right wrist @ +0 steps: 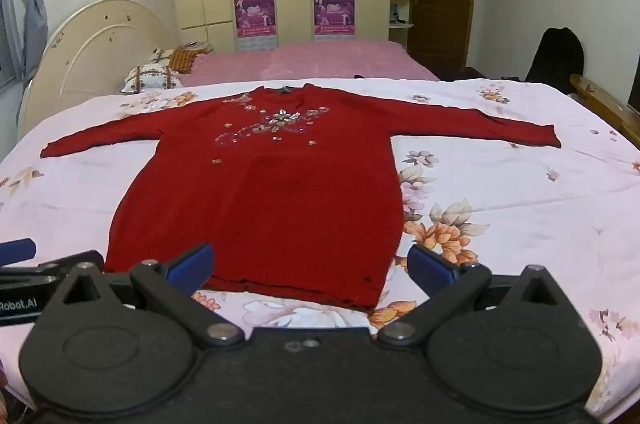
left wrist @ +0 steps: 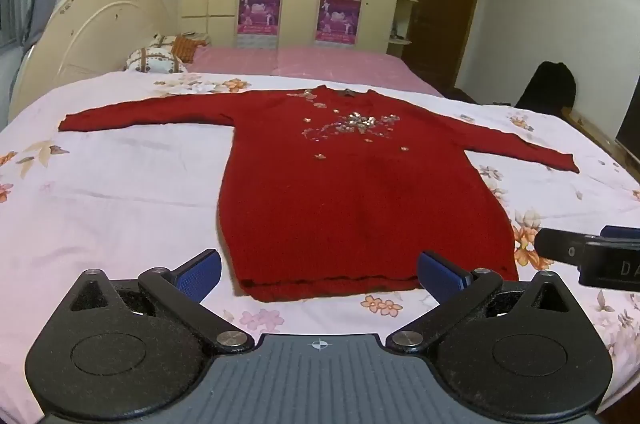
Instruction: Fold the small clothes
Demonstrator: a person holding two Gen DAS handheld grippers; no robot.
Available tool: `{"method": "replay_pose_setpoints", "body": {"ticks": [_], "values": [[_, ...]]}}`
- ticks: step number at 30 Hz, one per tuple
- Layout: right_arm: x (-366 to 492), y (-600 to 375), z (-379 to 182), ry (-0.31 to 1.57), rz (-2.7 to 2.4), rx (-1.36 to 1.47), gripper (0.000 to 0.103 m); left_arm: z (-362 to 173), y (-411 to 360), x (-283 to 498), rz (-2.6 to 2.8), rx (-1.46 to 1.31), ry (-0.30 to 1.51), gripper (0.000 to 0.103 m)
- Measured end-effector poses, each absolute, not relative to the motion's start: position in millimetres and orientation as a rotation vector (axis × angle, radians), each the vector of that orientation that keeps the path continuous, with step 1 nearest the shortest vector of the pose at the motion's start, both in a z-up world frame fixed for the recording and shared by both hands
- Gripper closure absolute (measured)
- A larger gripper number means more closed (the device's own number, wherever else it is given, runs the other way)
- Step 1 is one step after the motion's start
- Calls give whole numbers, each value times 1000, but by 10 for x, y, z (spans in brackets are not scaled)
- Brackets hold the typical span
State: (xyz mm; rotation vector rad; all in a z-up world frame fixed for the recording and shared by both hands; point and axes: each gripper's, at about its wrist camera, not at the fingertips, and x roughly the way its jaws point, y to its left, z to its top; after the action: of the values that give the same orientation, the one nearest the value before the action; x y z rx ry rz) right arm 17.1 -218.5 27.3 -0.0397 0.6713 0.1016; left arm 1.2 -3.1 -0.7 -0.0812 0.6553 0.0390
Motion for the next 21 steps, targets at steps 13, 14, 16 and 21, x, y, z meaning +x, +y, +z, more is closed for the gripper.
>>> {"method": "replay_pose_setpoints", "body": {"ticks": [13, 14, 16, 21], "values": [[167, -2195, 254, 673, 132, -47, 1, -22, 35, 1, 43, -115, 646, 0], [150, -2193, 258, 670, 132, -49, 1, -9, 32, -9, 42, -115, 644, 0], [159, -2182, 258, 673, 133, -48, 1, -7, 31, -12, 39, -115, 644, 0], [151, -2173, 260, 675, 129, -49, 1, -3, 39, -29, 32, -114, 645, 0]]}}
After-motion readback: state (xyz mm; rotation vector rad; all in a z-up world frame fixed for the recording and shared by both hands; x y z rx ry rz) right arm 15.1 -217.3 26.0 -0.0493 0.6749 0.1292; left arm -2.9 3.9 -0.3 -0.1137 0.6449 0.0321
